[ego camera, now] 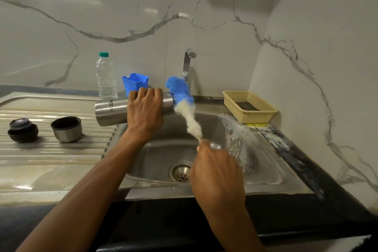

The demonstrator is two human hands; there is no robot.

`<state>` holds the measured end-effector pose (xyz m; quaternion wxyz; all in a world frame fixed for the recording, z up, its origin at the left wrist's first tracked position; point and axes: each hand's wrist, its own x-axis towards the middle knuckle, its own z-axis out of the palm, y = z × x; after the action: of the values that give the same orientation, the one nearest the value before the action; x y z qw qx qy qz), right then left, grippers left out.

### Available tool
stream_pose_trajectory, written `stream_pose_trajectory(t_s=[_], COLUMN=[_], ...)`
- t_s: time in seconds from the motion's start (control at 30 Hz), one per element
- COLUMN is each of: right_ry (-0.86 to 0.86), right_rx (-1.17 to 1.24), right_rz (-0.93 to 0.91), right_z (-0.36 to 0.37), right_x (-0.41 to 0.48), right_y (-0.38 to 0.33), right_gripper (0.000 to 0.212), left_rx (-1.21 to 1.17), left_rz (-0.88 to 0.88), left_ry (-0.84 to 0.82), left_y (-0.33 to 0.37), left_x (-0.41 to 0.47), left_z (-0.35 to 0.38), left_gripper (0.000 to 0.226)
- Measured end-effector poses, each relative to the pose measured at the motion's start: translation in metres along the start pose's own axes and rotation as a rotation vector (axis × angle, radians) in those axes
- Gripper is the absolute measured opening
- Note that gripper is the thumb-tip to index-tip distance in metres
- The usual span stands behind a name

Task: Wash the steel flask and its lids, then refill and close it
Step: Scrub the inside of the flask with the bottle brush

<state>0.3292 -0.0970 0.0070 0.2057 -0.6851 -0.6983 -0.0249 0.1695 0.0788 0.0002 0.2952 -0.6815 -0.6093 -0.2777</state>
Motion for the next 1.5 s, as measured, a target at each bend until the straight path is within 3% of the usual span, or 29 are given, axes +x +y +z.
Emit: stream_pose_trajectory(t_s=[0.27,0.47,0.67,0.83,0.93,1.1,1.33,1.5], right_ry=[0.143,-0.032,0.203,0.077,0.066,0.219,0.095,0.239], right_rx=[-0.073,-0.004,-0.134,-0.088,-0.116,-0.174,-0.079,-0.110], right_rz=[-0.022,-0.019,-0.093,-0.089,-0.062,-0.108,-0.090,-0.142], right_z=[0.002,0.010,0.001,0.011,0.013,0.010,0.018,0.015], right_x=[0.025,-0.013,0.031,-0.002,-0.003,0.029,0.005,0.033], right_y=[-0.005,0.006,-0.015,0.000,0.002,-0.011,0.013,0.001], right_gripper=[0.028,0.035,0.030,0.046,0.048,0.034,0.055,0.050], left_rx=[0.008,-0.105,-0.138,-0.201,-0.270,-0.392,-0.679,-0.782], left_rz=[-0.029,-0.191,-0.149,-0.203,-0.229,-0.261,-0.359,-0.366], left_ry=[-0.071,-0.130,-0.176,-0.200,-0.227,-0.265,-0.374,-0.408], left_y=[0.010,-0.011,0.009,-0.003,-0.004,0.000,-0.022,-0.009], left_x=[-0.001,0.004,0.002,0.007,0.005,0.006,0.011,0.012], left_z=[-0.001,-0.010,-0.018,-0.025,-0.028,-0.026,-0.026,-0.028], left_gripper=[0.035,0.038,0.040,0.043,0.044,0.047,0.040,0.035])
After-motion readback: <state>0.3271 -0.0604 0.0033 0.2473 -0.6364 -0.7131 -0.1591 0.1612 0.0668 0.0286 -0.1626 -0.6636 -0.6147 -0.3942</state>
